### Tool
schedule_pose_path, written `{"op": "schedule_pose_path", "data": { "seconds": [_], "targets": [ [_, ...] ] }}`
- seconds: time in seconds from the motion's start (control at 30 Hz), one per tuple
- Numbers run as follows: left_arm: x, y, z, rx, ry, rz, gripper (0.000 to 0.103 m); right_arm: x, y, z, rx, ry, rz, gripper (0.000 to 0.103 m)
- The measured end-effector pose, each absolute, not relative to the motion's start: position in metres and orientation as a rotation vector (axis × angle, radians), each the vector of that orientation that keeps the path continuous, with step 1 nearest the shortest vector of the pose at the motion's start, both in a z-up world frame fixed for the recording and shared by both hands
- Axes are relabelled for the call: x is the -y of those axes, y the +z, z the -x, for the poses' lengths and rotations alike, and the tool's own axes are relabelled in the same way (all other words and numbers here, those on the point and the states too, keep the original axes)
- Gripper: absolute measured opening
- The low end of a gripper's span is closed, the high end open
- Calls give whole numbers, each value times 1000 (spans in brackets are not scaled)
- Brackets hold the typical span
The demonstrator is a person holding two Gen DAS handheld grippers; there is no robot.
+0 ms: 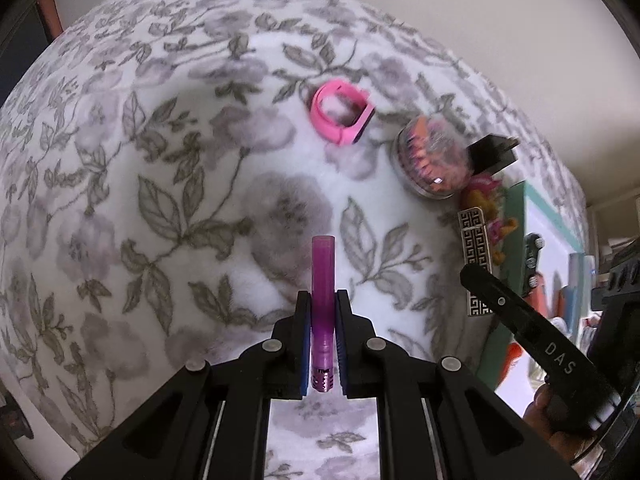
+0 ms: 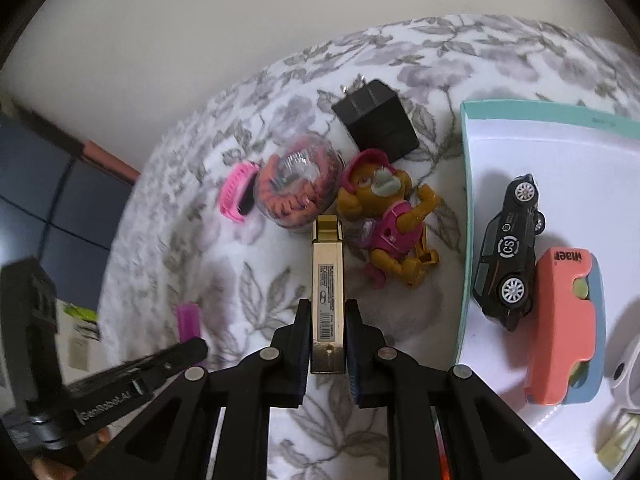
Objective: Organize rigid objects
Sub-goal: 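Lift the magenta stick with the left gripper while the right lifts the gold box, then carry both items over the tray and open both grippers to drop them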
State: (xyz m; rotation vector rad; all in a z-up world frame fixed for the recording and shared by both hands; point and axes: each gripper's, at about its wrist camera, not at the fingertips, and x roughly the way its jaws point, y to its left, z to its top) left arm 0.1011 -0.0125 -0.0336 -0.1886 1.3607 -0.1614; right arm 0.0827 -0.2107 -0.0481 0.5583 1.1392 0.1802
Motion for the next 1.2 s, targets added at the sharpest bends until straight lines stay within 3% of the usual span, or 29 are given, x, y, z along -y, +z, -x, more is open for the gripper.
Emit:
{"op": "schedule_pose_path", "data": {
  "seconds": [0.2,0.63,1.2],
  "targets": [
    [9,-14,-104,-1297,-198,208,11,228,-19,-78,-1027,224,-668,16],
    [32,19,-91,-1192,-287,220,11,303,69,-40,-837,-52,-548,16],
    [139,37,-80,-1192,-467,92,11,405,68,13,-827,-384,-615,16]
  ]
}}
